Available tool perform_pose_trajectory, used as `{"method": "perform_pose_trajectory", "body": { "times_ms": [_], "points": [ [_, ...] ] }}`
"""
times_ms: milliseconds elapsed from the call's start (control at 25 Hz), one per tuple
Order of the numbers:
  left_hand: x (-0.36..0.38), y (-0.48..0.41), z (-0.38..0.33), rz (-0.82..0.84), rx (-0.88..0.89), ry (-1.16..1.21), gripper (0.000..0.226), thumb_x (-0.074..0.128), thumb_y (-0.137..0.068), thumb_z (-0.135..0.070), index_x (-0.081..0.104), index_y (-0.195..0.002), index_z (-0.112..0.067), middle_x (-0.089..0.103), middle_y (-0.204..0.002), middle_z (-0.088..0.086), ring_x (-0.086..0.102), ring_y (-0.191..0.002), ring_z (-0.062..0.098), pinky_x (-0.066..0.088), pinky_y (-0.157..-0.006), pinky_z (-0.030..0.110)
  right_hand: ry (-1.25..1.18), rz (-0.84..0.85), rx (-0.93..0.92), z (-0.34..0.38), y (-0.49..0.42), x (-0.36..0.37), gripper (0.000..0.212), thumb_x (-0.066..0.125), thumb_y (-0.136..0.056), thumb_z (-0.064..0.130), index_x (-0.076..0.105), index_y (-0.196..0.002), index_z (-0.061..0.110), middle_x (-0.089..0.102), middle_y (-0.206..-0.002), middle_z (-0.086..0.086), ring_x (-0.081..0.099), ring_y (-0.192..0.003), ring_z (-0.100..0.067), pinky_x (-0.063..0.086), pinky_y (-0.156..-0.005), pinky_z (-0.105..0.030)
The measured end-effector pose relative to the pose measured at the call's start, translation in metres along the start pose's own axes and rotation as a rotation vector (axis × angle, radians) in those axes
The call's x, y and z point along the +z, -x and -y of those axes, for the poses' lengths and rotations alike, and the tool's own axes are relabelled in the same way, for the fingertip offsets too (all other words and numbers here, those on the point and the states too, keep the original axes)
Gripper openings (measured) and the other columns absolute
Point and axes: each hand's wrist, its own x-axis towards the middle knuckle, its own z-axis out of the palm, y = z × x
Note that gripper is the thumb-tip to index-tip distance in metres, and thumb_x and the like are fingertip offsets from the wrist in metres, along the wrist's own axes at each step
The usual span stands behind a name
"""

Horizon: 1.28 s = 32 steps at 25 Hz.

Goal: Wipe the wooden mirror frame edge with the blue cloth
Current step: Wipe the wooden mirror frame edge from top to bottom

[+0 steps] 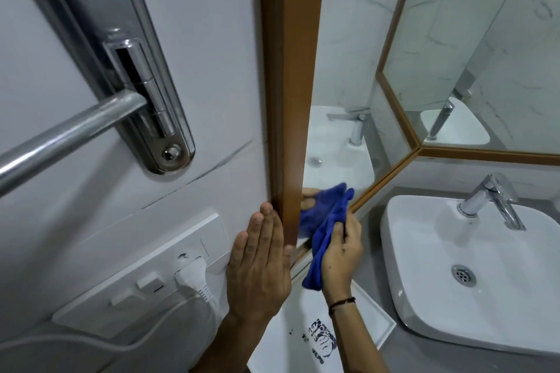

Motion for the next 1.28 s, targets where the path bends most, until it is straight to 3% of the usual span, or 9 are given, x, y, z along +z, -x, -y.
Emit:
{"method": "perform_pose_trajectory", "body": {
  "times_ms": [200,400,520,680,800,960,1080,1160,1280],
  "points": [
    [-0.002,0.001,0.0,0.028,-0.019,-0.023,0.068,0.018,-0.12,-0.038,0.003,-0.176,-0.003,-0.007,-0.187,0.012,-0.006,-0.173,0.024,-0.008,-0.14,0.04,0.039,0.119,-0.096,0.012,0.048,-0.002,0.028,0.048,-0.112,-0.006,0.067,-0.13,0.001,0.062,-0.123,-0.007,0.065,-0.108,0.009,0.058,-0.104,-0.026],
    [-0.007,-0.002,-0.001,0.044,-0.022,-0.028,0.068,0.021,-0.12,-0.036,0.005,-0.176,-0.002,-0.005,-0.187,0.013,-0.004,-0.173,0.023,-0.007,-0.14,0.04,0.056,0.142,-0.229,0.007,0.079,0.007,0.045,0.054,-0.107,-0.012,0.067,-0.138,0.017,0.054,-0.146,0.005,0.055,-0.134,0.015,0.045,-0.111,-0.005],
    [-0.005,-0.001,-0.001,0.03,-0.016,0.0,0.072,0.028,-0.117,-0.037,0.008,-0.176,-0.001,-0.003,-0.187,0.013,-0.002,-0.173,0.023,-0.004,-0.14,0.039,0.011,0.089,-0.17,0.001,0.088,0.023,0.045,0.055,-0.11,-0.001,0.062,-0.148,0.021,0.049,-0.159,0.003,0.05,-0.148,-0.001,0.045,-0.122,-0.019],
    [-0.005,-0.004,-0.005,-0.01,-0.049,0.069,0.072,0.023,-0.119,-0.045,0.008,-0.176,-0.003,-0.001,-0.187,0.009,0.001,-0.173,0.021,-0.002,-0.14,0.038,-0.331,0.072,0.15,0.001,0.086,0.049,0.064,0.038,-0.106,0.042,0.026,-0.169,0.034,0.032,-0.18,0.004,0.031,-0.167,-0.018,0.024,-0.138,-0.037],
    [-0.001,0.0,-0.002,-0.001,-0.014,0.037,0.068,0.02,-0.121,-0.04,0.008,-0.176,-0.003,-0.001,-0.187,0.01,0.001,-0.173,0.022,-0.003,-0.14,0.038,-0.154,-0.047,0.165,-0.009,0.057,0.056,0.058,0.033,-0.115,0.041,0.022,-0.172,0.038,0.044,-0.174,-0.01,0.045,-0.159,-0.032,0.036,-0.132,-0.058],
    [0.0,0.001,0.0,0.009,-0.007,-0.024,0.068,0.024,-0.119,-0.036,0.008,-0.176,-0.003,-0.002,-0.187,0.011,-0.001,-0.173,0.023,-0.004,-0.14,0.039,-0.019,-0.124,0.057,-0.005,-0.024,0.042,0.05,0.029,-0.121,0.034,0.028,-0.171,0.033,0.054,-0.165,-0.011,0.057,-0.148,-0.035,0.044,-0.124,-0.061],
    [-0.002,0.001,0.0,0.025,0.004,-0.068,0.069,0.026,-0.118,-0.035,0.01,-0.176,-0.001,-0.002,-0.187,0.013,-0.002,-0.173,0.024,-0.004,-0.14,0.04,0.014,-0.142,0.059,0.01,-0.077,0.027,0.041,0.031,-0.121,0.024,0.045,-0.16,0.022,0.07,-0.132,-0.007,0.069,-0.124,-0.034,0.056,-0.111,-0.051],
    [-0.003,0.001,0.001,0.051,0.009,-0.086,0.069,0.026,-0.119,-0.036,0.01,-0.176,0.0,-0.002,-0.186,0.015,-0.002,-0.173,0.025,-0.004,-0.14,0.04,0.034,-0.163,0.073,0.012,-0.089,0.018,0.038,0.033,-0.119,0.015,0.054,-0.15,0.024,0.068,-0.111,0.007,0.071,-0.107,-0.021,0.058,-0.096,-0.031],
    [-0.006,-0.001,-0.001,0.074,0.002,-0.101,0.07,0.023,-0.119,-0.038,0.008,-0.176,0.0,-0.004,-0.186,0.015,-0.004,-0.173,0.026,-0.005,-0.14,0.041,0.0,-0.197,0.07,0.013,-0.085,0.004,0.041,0.037,-0.118,0.011,0.06,-0.149,0.026,0.064,-0.099,0.022,0.069,-0.084,0.011,0.05,-0.068,0.002]
  ]
}}
